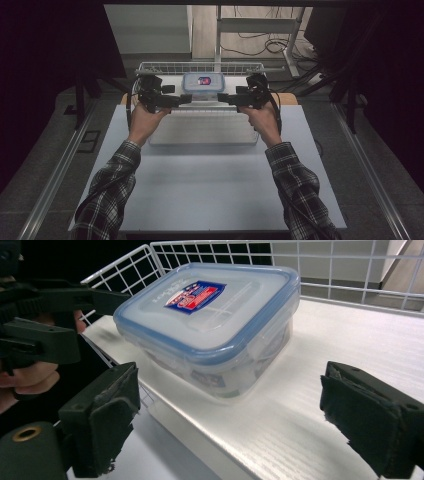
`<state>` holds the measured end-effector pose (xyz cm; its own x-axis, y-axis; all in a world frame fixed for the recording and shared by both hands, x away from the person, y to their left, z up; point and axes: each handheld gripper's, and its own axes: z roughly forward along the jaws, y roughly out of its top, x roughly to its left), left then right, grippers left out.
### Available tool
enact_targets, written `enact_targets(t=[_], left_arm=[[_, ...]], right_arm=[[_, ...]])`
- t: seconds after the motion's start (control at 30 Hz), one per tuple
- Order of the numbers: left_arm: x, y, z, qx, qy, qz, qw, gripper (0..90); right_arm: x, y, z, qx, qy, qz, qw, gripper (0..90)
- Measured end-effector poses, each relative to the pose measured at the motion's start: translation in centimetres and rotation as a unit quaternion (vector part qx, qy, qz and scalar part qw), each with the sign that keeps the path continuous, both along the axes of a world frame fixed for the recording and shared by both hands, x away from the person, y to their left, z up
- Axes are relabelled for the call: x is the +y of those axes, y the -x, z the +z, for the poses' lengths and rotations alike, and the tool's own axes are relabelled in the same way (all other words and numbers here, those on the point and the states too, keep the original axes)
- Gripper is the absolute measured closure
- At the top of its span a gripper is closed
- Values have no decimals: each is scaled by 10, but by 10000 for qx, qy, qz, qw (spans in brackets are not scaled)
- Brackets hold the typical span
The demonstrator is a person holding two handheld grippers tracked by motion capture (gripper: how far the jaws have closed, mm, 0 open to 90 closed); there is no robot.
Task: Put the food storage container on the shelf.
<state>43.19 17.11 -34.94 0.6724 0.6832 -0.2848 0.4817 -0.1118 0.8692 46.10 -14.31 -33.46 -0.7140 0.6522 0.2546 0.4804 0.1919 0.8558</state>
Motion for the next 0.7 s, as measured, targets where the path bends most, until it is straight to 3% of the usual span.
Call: enact_targets(t=[0.23,0.47,0.7], left_arm=[[1,15,0,-149,-146,-71,9998,40],[-1,30,-3,-305,-123,-174,9993,30],[-9,52,-4,-528,-359,-335,9974,32]], right_arm=[[-1,10,-1,-203,164,3,9997,48],[0,25,-3,-352,206,143,9991,40],[0,42,-5,-551,232,239,9979,38]])
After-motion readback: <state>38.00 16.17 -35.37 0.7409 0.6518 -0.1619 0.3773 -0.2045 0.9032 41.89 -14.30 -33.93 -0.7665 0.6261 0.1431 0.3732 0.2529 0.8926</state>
